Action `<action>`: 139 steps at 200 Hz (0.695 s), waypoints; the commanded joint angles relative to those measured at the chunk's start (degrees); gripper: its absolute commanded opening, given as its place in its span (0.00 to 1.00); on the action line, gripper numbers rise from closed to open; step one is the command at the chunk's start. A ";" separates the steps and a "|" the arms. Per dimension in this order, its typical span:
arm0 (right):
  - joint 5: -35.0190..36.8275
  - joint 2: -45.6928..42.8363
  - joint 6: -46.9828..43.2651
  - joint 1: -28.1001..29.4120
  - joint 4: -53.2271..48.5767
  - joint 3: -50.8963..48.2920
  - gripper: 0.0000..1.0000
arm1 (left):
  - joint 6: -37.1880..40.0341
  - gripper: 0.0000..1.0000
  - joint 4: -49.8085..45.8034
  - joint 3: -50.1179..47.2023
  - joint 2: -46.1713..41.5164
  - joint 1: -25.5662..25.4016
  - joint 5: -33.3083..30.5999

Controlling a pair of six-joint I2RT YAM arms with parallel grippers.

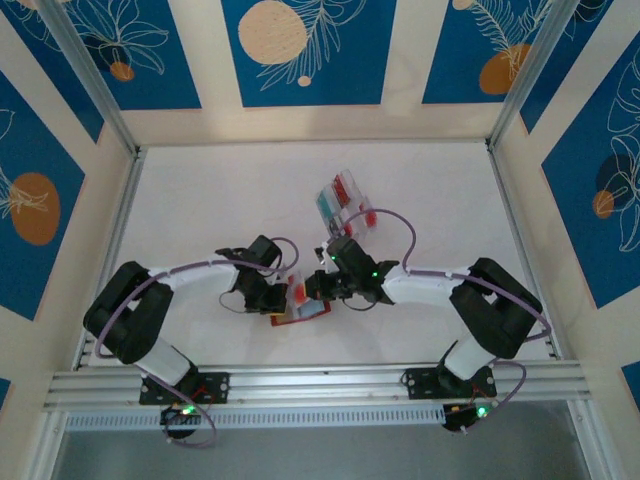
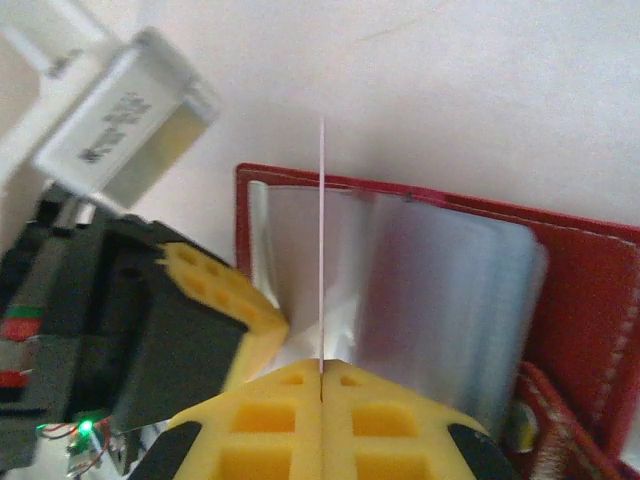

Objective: Put the credit cards into the card holder

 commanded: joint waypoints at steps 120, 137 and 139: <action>4.83 3.83 4.84 1.90 1.66 -3.98 0.00 | -0.87 0.00 -0.76 -4.19 -0.40 2.18 0.00; 4.61 3.25 5.33 2.15 0.99 -4.43 0.00 | -0.83 0.00 -0.89 -4.28 -0.48 2.28 -0.04; 4.58 3.23 5.44 2.19 0.93 -4.50 0.00 | -0.84 0.00 -0.89 -4.31 -0.47 2.32 -0.06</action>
